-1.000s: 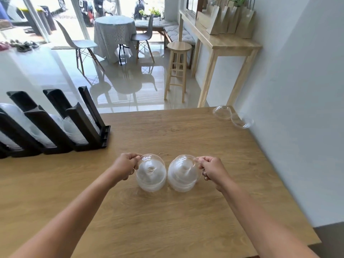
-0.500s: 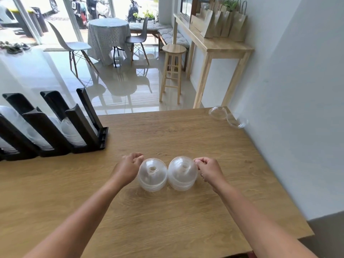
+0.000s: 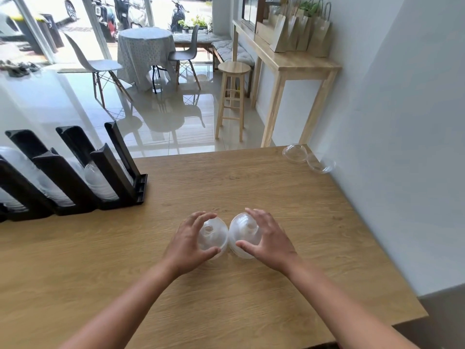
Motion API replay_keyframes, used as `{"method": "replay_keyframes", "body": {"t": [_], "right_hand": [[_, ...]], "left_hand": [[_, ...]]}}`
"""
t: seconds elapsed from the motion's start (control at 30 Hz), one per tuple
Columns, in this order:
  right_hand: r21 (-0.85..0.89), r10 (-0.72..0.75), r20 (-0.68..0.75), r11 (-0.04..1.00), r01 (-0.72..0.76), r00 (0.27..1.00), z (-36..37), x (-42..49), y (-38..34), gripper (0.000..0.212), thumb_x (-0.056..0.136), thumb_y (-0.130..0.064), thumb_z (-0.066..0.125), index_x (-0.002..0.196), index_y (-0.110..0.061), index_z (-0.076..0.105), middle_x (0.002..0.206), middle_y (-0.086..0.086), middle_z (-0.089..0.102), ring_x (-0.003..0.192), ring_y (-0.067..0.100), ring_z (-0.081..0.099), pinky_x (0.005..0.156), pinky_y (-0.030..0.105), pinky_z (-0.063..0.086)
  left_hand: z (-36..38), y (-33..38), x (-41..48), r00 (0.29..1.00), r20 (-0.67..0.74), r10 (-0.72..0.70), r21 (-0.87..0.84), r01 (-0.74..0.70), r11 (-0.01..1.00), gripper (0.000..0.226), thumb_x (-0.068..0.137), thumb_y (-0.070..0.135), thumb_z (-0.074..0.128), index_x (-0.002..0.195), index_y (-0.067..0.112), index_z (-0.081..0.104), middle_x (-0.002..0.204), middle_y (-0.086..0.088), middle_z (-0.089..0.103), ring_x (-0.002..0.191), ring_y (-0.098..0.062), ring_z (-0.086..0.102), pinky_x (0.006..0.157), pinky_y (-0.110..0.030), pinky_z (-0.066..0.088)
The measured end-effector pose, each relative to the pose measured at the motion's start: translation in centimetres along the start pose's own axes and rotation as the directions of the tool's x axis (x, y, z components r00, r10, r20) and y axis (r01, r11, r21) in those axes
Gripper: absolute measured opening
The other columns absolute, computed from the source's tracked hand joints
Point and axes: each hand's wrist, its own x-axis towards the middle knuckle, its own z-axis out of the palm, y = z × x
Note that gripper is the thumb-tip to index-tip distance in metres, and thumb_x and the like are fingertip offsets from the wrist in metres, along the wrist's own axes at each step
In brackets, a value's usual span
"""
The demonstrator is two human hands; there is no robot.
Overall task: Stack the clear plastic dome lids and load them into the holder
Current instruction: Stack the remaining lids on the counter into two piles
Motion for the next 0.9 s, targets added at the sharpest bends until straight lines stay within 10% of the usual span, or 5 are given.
{"method": "replay_keyframes", "body": {"t": [0.5,0.7,0.9], "right_hand": [[0.104,0.047,-0.007,0.994,-0.046,0.999,-2.0,0.0,1.3,0.091,0.073,-0.083,0.049,0.149,-0.044,0.016,0.152,-0.012,0.029,0.138,0.004,0.026,0.11,0.038,0.026],[0.085,0.226,-0.304,0.974,-0.21,0.925,-6.5,3.5,6.9,0.044,0.09,-0.038,0.063,0.129,-0.017,0.058,0.129,0.004,0.057,0.124,0.022,0.05,0.104,0.038,0.039],[-0.061,0.391,-0.31,0.902,-0.428,0.867,-10.6,7.7,13.5,0.043,0.09,-0.028,0.063,0.13,-0.013,0.057,0.133,0.011,0.054,0.121,0.032,0.049,0.101,0.039,0.039]], "left_hand": [[-1.7,1.0,2.0,0.999,0.026,-0.02,0.041,0.019,0.999,0.084,0.069,0.079,0.059,0.143,0.056,0.025,0.154,0.011,0.026,0.138,-0.013,0.027,0.11,-0.05,0.029],[-2.3,5.5,9.2,0.995,-0.086,0.05,0.138,-0.038,0.99,0.045,0.084,0.048,0.067,0.127,0.036,0.058,0.14,0.005,0.048,0.128,-0.018,0.045,0.103,-0.045,0.035],[1.7,10.7,19.3,0.978,0.083,0.192,0.253,-0.207,0.945,0.042,0.086,0.044,0.064,0.127,0.036,0.056,0.136,0.001,0.05,0.125,-0.019,0.048,0.105,-0.043,0.037]]}}
